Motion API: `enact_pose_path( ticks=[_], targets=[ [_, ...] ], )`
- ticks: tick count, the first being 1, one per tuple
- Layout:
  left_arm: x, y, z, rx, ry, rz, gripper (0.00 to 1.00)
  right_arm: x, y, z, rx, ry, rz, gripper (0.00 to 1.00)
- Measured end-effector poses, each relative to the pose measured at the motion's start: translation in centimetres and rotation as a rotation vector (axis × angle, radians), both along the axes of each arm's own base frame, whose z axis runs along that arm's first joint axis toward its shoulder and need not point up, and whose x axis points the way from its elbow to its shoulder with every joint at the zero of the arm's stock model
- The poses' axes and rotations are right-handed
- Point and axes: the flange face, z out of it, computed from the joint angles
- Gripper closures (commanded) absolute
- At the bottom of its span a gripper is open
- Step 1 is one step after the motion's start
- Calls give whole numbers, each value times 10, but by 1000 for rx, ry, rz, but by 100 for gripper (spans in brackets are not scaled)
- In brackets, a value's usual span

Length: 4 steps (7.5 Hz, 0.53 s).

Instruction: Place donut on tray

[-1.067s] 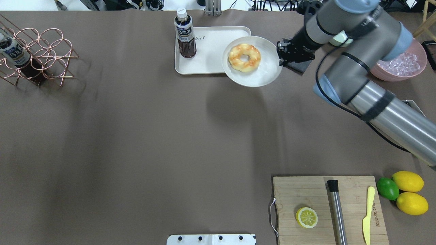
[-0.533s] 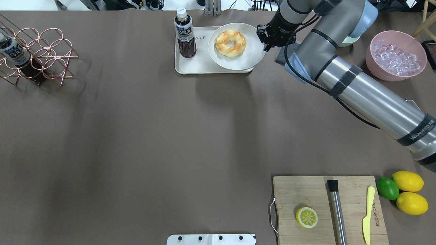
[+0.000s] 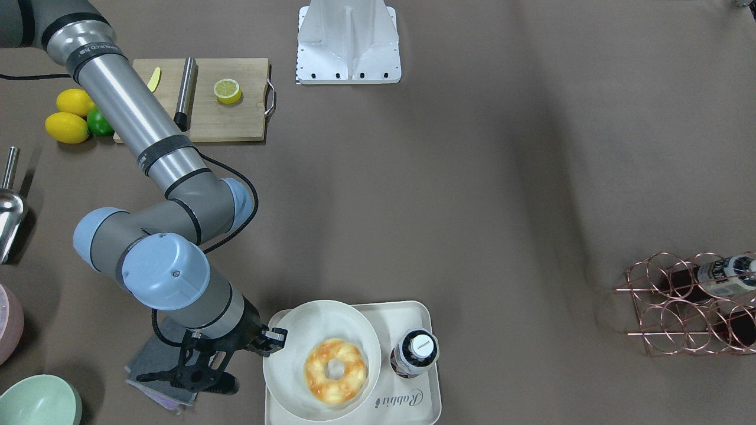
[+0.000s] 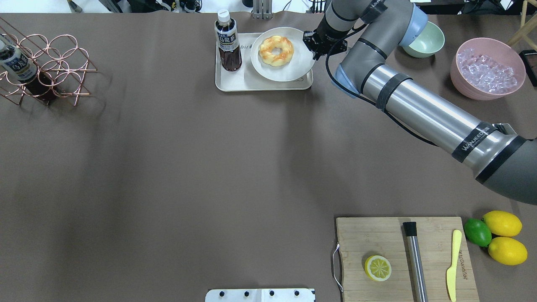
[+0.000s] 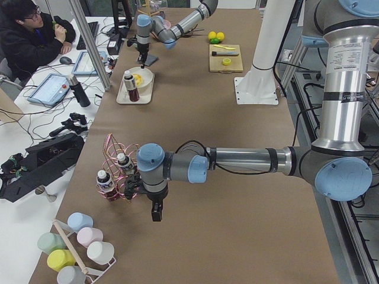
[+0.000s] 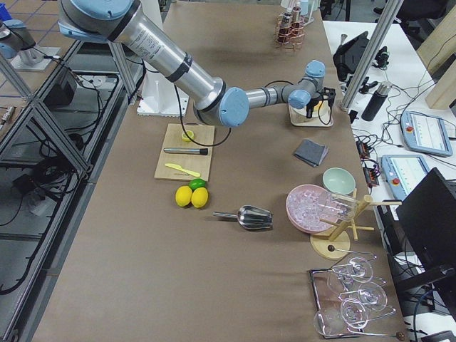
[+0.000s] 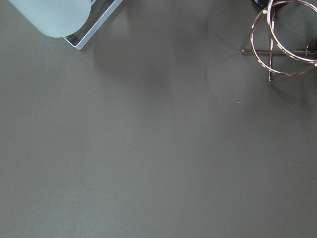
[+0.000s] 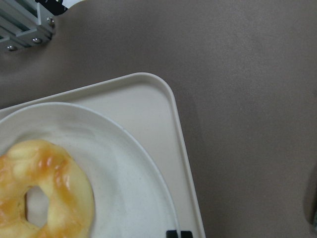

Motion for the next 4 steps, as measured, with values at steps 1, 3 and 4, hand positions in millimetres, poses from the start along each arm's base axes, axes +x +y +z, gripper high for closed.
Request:
enact_pose_path(
  ticks=[1, 3, 4],
  targets=[
    [0, -1, -1, 2, 0, 0, 2, -4, 2, -2, 0, -9, 7, 75],
    [0, -1, -2, 3, -1, 0, 2, -6, 3, -4, -17, -26, 30, 1],
    [0, -1, -2, 3, -1, 0, 2, -6, 2, -6, -21, -31, 47, 1]
  ],
)
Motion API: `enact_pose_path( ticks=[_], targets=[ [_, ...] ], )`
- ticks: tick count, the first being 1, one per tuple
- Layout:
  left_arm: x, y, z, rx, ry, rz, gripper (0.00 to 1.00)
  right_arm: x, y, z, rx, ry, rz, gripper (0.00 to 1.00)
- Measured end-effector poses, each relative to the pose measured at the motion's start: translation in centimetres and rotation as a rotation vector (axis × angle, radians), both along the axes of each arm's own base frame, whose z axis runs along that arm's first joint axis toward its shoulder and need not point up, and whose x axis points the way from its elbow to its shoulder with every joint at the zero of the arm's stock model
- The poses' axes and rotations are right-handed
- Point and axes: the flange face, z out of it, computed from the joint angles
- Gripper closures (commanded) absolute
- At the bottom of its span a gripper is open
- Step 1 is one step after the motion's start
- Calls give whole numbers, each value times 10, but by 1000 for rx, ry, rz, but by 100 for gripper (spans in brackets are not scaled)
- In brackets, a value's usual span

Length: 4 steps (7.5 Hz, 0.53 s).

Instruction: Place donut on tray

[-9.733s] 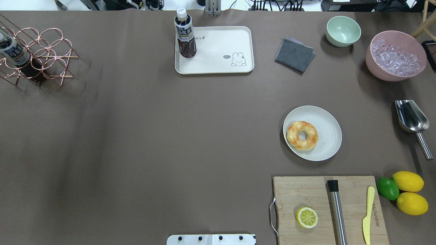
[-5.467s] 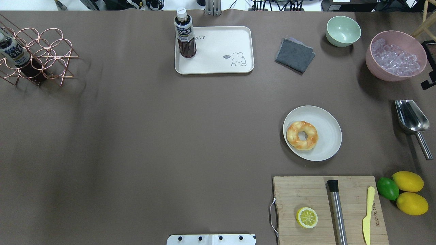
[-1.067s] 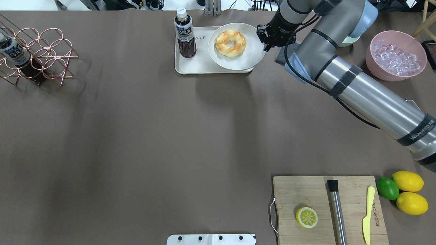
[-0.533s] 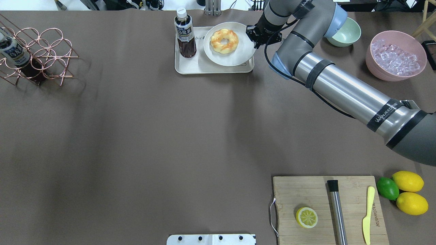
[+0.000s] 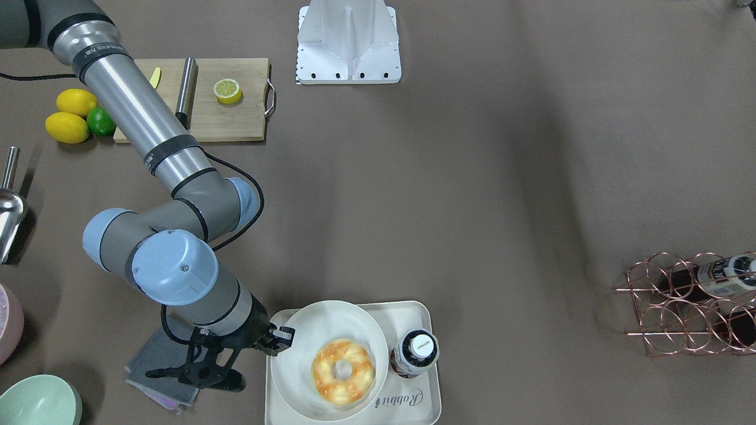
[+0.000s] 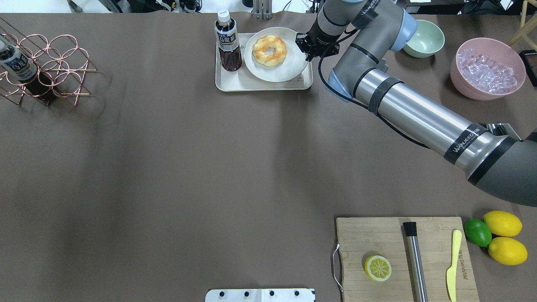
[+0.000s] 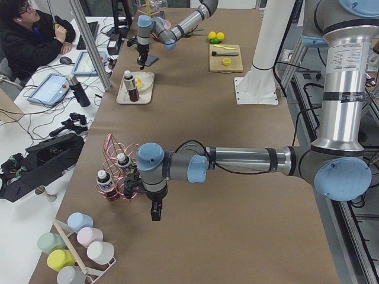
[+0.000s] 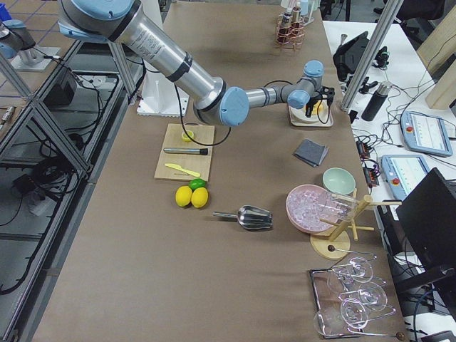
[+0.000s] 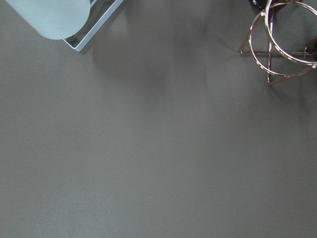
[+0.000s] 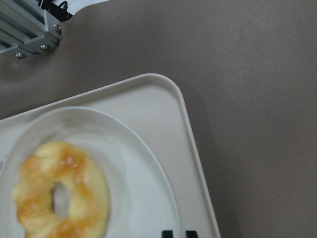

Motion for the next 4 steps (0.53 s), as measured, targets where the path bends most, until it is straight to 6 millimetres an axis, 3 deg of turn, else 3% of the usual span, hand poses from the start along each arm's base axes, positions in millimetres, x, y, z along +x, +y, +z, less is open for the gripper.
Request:
enact_pose_path(
  ticks=[4],
  targets=[
    [0, -1, -1, 1, 0, 0, 2, 10, -5, 0, 7, -1, 23, 1]
  ],
)
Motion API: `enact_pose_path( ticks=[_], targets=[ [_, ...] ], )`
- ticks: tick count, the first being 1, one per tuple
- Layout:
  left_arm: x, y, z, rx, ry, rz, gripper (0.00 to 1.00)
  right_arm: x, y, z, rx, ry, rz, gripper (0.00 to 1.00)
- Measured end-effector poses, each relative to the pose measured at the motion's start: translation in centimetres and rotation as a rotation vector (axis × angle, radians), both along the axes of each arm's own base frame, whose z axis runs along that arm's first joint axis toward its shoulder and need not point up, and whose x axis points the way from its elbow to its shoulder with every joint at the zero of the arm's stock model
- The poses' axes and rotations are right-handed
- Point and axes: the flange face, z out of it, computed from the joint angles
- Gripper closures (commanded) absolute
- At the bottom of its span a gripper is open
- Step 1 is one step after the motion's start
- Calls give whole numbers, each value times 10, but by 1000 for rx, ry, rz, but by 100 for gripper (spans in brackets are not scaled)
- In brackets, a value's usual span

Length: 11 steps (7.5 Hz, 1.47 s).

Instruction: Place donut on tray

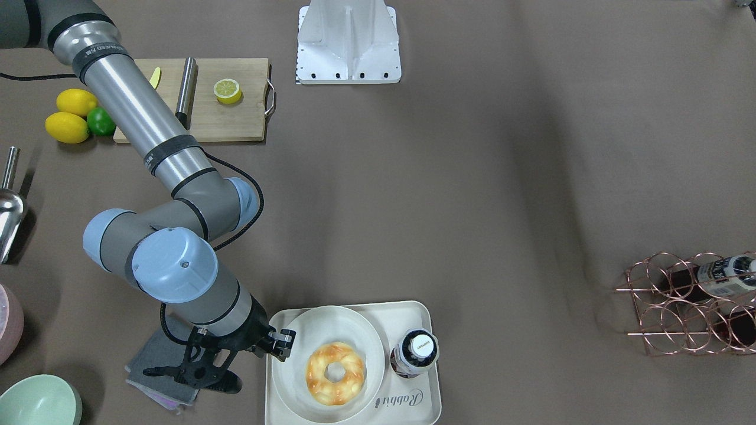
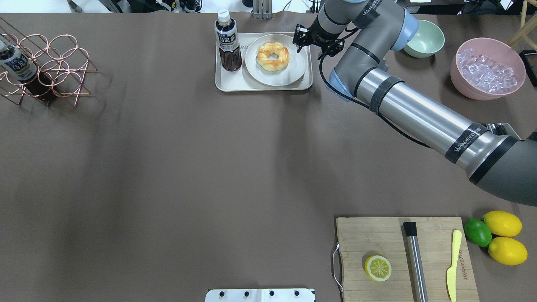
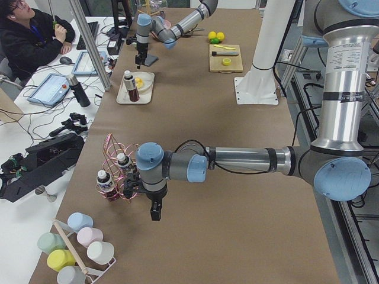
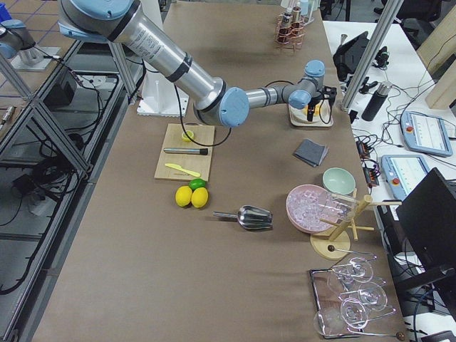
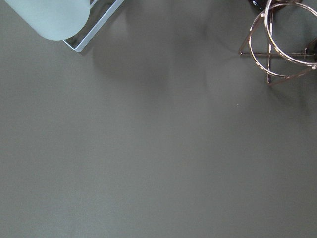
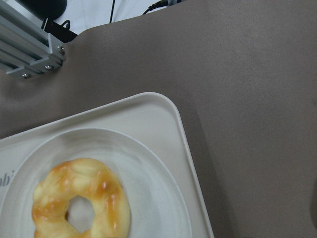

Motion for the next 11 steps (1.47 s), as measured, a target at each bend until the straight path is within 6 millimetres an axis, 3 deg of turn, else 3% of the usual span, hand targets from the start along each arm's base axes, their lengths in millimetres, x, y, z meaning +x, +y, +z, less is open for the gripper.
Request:
enact_pose_path(
  ticks=[1, 3, 6, 8, 9, 11],
  targets=[
    [0, 0, 0, 1, 0, 0, 2, 8, 1, -6, 2, -15, 0, 1],
    [-1, 0, 0, -1, 0, 0, 2, 49, 21, -4, -15, -46, -27, 1],
    [-1, 2, 2, -4, 0, -1, 2, 118, 67, 7, -49, -33, -67, 1],
    [-2, 3, 4, -8, 0, -2, 2, 169, 119, 19, -35, 37, -124, 1],
    [-2, 3, 5, -10, 0, -3, 2, 210, 157, 41, -15, 95, -174, 1],
    [-2, 4, 6, -13, 0, -3, 2, 299, 204, 118, 21, 199, -255, 1]
  ],
)
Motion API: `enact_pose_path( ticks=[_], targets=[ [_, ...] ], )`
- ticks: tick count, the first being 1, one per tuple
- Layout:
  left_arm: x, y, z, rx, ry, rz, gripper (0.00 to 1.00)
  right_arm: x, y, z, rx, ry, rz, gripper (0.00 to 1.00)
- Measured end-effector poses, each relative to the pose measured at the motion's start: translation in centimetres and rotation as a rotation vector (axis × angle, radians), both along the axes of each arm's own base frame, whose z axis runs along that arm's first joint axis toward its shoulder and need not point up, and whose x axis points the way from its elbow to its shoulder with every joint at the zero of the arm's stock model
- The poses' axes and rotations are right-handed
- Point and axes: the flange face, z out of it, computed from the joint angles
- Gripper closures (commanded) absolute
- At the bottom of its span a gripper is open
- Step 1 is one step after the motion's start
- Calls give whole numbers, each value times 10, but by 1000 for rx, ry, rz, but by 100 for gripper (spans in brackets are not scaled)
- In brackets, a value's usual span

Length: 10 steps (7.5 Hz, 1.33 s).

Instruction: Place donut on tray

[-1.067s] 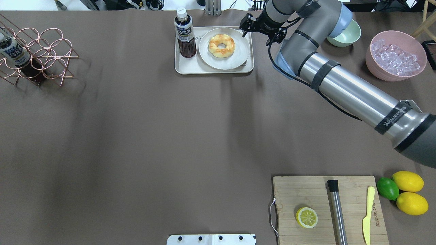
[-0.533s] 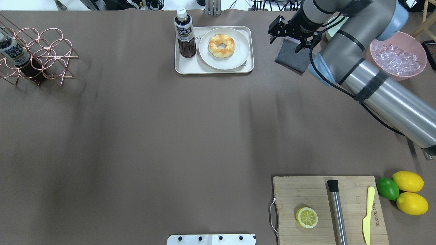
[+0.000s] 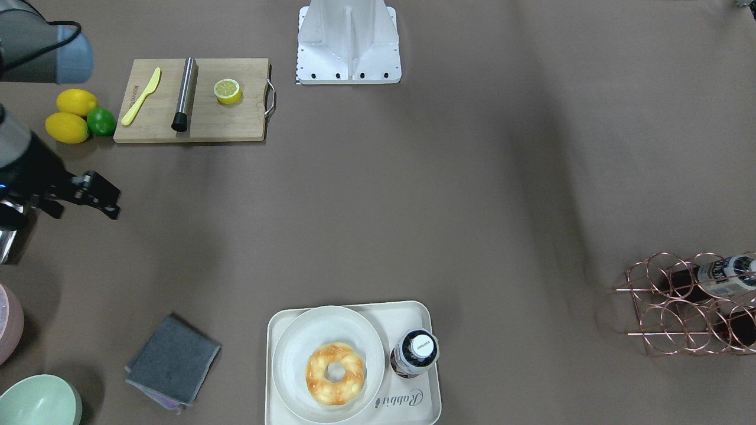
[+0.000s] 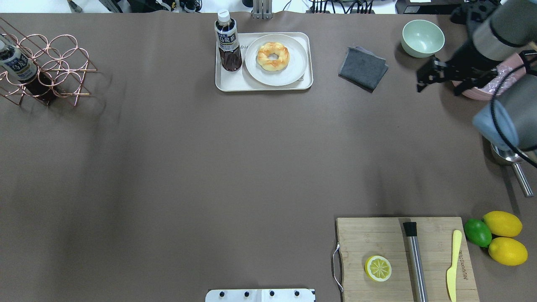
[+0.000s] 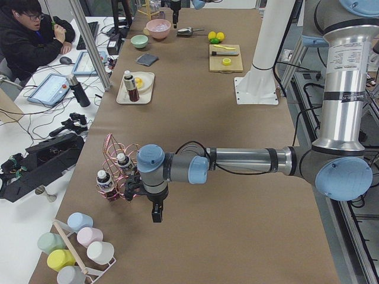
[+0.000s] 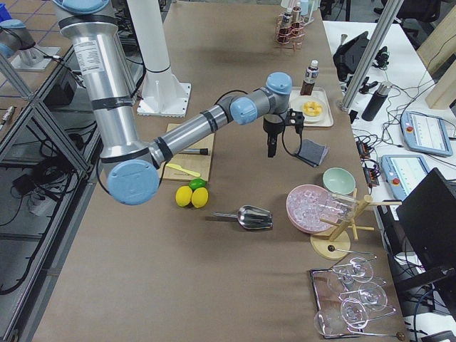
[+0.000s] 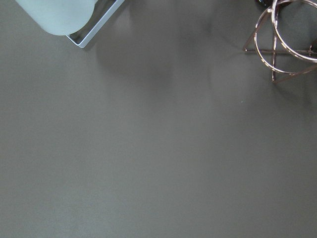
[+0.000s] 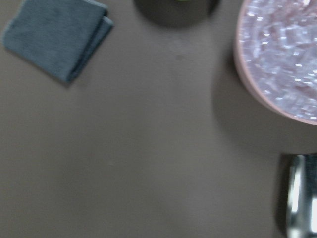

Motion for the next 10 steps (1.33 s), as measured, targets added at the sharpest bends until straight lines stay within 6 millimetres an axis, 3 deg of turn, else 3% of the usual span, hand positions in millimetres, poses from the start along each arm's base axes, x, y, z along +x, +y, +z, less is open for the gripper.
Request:
enact_pose_path(
  ticks=[1, 3, 4, 6, 10],
  targets=[
    [0, -1, 0, 0, 0, 0, 2, 44, 13, 47, 20, 46, -49, 1],
    [0, -1, 1, -2, 0, 0, 2, 142, 20, 143, 53, 74, -143, 1],
    [0, -2, 2, -3, 0, 1, 2, 175, 22, 181, 49, 71, -165, 1],
    [0, -2, 1, -2, 0, 1, 2, 202, 28, 218, 24, 75, -173, 0],
    [0, -3, -3, 9, -2, 2, 2, 220, 41, 237, -5, 65, -145, 1]
  ],
)
